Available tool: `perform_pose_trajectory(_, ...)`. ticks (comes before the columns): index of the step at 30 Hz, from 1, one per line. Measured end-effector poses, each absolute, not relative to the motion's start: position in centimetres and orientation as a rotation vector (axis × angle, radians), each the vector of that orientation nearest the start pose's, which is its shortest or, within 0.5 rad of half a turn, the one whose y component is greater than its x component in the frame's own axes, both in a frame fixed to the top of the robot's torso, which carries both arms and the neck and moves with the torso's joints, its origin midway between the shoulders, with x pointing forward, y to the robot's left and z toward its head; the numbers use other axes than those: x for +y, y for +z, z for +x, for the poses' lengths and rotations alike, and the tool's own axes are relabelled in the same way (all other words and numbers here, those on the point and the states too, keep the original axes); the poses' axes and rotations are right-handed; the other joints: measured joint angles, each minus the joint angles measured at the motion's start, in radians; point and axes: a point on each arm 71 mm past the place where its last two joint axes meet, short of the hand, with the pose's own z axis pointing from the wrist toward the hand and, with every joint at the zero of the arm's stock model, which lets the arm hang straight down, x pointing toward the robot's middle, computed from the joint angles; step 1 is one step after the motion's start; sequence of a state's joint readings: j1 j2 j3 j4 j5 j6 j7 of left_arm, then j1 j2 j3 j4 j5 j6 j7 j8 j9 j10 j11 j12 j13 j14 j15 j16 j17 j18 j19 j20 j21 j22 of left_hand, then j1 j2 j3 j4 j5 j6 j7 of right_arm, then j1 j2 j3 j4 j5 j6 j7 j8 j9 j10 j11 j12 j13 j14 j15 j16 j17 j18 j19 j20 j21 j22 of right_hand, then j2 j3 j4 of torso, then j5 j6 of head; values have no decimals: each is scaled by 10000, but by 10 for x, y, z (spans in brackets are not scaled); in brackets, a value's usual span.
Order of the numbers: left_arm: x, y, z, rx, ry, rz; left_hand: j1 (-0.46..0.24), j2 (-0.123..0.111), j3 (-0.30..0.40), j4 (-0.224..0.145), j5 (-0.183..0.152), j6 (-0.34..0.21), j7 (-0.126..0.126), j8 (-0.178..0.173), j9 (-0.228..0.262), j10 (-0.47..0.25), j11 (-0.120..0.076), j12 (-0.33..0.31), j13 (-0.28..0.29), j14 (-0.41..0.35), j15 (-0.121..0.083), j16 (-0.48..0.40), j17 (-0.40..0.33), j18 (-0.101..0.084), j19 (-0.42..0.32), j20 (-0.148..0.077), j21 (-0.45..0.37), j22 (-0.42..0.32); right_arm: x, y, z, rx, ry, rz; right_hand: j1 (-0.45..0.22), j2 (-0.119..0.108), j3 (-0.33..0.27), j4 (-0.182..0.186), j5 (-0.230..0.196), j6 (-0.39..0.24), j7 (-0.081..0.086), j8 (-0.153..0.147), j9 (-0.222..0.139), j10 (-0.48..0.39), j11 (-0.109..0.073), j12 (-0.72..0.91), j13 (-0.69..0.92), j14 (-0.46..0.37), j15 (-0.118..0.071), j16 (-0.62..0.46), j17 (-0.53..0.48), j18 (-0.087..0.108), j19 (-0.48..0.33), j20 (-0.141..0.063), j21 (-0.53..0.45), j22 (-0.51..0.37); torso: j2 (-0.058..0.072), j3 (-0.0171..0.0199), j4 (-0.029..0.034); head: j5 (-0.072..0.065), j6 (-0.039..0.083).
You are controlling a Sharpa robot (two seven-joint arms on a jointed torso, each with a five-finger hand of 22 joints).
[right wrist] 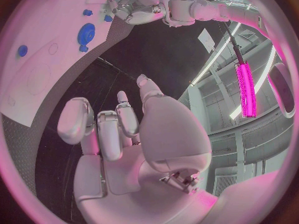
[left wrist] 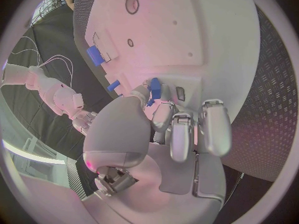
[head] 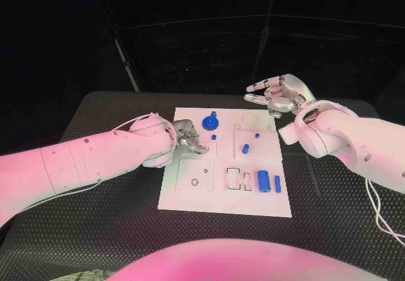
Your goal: Assemble the parts on the task board
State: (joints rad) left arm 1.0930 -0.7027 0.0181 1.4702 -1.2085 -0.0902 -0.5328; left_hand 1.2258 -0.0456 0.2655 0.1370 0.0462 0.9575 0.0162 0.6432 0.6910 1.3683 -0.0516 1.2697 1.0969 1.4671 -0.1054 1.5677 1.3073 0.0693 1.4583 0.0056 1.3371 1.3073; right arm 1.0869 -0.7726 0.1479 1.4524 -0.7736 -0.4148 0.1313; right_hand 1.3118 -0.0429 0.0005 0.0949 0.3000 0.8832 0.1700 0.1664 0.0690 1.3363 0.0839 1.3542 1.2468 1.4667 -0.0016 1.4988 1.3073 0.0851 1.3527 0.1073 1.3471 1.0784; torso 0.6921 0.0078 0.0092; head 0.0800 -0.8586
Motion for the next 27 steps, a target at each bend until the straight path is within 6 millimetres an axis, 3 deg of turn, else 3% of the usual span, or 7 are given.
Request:
perform_pose_trajectory(11,167,-248,479,21347,-4632,-2790,-142,143,228,4,-40,68,-68,10,36,25,-23,0,99,0,0,0,0,0,0,0,0,0,-195,-171,505,15155,11531,5394,0,0,0,0,0,0,0,0,0,0,0,0,0,0,0,0,0,0,0,0,0,1,0,-1,0,-6,14)
perform_pose_trajectory(27,169,-247,480,20899,-4949,-3898,-146,148,320,-6,-45,80,-77,158,113,79,-74,42,168,0,0,0,0,0,0,0,48,0,-195,-171,506,15153,11513,5405,0,0,0,0,0,0,0,0,0,0,0,0,1,0,0,0,6,0,0,0,0,1,-4,-3,3,9,12)
